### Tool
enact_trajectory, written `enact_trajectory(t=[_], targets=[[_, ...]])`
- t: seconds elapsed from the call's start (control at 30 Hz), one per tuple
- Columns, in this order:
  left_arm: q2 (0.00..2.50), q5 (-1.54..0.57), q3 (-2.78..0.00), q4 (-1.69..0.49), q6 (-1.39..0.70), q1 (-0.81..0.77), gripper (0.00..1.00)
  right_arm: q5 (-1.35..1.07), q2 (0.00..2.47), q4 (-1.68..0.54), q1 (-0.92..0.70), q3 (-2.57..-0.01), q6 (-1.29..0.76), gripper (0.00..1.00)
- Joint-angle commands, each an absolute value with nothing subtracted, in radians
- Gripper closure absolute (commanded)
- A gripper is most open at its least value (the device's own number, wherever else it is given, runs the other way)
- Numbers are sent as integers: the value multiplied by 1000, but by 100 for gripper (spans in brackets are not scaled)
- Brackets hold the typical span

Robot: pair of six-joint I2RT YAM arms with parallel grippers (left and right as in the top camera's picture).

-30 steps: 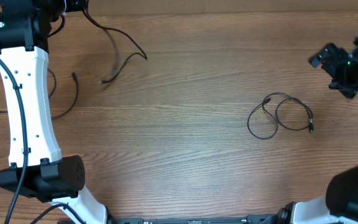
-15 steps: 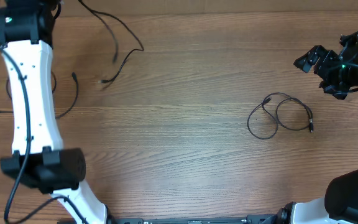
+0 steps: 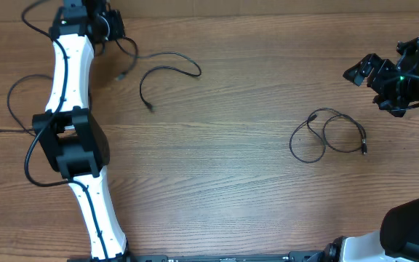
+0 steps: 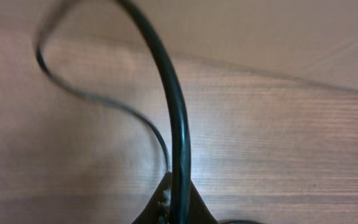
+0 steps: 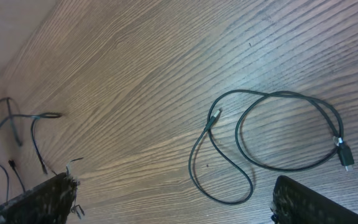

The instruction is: Untangle cables

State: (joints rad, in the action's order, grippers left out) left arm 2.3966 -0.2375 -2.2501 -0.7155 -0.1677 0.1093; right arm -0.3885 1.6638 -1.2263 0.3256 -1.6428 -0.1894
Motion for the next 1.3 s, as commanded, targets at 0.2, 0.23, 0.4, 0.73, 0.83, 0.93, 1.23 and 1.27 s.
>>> enact_trajectory(t=[0.2,0.23,0.4,0.73,0.83,0.93,1.23,1.27], targets=[[2368,-324,-2260,-804,-592,91,96,-394,1668,-1221,326,-1643,-181,0],[2360,-365,-2260,-787,-582,92,96,-394,1668,-1221,326,-1643,-181,0],[2281,-721,-2260,-580,-324,95,96,-394,1668,-1221,326,-1643,-181,0],[2064,-970,-2260,-467,49,191,96,-394,1677,-1221,326,-1643,-181,0],[2031,-970,-2260,-466,104,248,96,-394,1686,-1221,326,-1643,-181,0],[2024,-963,-2260,-459,152,298,96,-394,1698,-1222,326,-1643,-181,0],[2024,-668,-2260,-363,83,347,96,-395,1705,-1225,326,-1643,-182,0],[2024,-659,-2260,-333,68,347,96,-395,1705,-1225,326,-1643,-182,0]])
